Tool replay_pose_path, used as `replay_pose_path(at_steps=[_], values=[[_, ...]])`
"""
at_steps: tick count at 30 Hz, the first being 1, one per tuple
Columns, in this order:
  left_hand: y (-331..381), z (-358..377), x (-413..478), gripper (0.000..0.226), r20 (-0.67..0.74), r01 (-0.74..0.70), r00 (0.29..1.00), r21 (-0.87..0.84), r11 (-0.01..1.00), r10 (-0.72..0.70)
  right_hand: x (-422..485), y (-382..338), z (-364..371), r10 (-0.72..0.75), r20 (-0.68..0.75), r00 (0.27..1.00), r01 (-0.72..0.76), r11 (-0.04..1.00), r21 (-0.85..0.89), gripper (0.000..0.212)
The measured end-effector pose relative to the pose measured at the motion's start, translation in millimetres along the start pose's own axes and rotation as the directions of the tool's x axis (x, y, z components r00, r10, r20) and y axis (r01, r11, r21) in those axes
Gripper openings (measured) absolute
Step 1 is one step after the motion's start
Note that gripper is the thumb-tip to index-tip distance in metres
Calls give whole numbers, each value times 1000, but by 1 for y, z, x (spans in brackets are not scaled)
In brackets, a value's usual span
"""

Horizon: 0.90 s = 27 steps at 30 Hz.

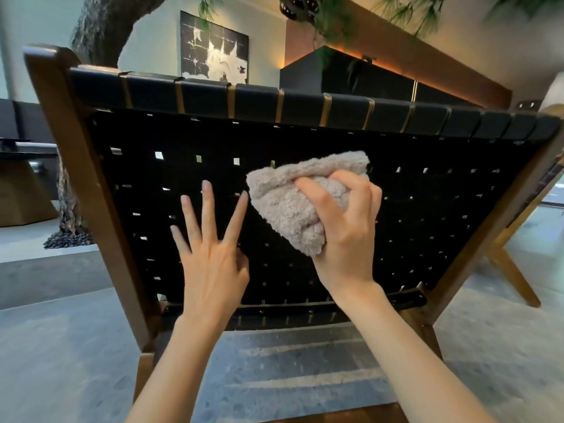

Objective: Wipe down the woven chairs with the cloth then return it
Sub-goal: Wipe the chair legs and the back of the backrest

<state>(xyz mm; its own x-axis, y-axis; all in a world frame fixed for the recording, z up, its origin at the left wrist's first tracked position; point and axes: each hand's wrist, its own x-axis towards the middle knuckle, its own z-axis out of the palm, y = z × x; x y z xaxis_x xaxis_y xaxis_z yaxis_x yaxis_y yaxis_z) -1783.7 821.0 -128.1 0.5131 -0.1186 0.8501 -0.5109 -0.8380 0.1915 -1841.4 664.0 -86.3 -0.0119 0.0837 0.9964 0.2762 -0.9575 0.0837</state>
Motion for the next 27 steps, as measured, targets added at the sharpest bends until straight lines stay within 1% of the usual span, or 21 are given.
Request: replay_pose_path(at_steps=[3,5,9,12,16,19,21,22,24,26,27], values=[[-1,-7,1,97,6,-15,1000,15,1000,15,22,-11,8,18,-68,998,-19,1000,-12,48],[-4,-12,3,96,11,-6,1000,31,1000,6,32,-16,13,61,-68,996,-64,997,-49,51],[-10,-18,5,95,18,11,1000,46,999,-12,37,-24,23,164,16,986,-163,986,-44,62],[-13,-16,5,95,32,48,998,31,998,-49,33,-25,28,159,80,984,-152,984,-92,67],[-15,-8,-1,94,67,0,998,26,1000,-1,18,-18,35,162,109,981,-154,985,-72,67],[-21,0,-11,95,90,20,996,45,999,-24,-19,-17,44,194,223,955,-183,981,-67,67],[-25,4,-17,98,120,66,990,55,996,-72,-55,-15,50,224,371,901,-197,974,-111,69],[-26,5,-20,99,140,82,986,54,995,-89,-74,-13,53,241,460,854,-201,970,-135,70],[-29,8,-23,101,172,95,980,53,994,-103,-111,-8,58,278,618,735,-219,961,-171,67],[-30,8,-24,101,193,95,976,62,994,-105,-141,-5,61,314,713,628,-270,946,-179,64],[-31,8,-24,101,200,92,974,67,993,-104,-151,-6,62,324,740,589,-297,939,-175,63]])
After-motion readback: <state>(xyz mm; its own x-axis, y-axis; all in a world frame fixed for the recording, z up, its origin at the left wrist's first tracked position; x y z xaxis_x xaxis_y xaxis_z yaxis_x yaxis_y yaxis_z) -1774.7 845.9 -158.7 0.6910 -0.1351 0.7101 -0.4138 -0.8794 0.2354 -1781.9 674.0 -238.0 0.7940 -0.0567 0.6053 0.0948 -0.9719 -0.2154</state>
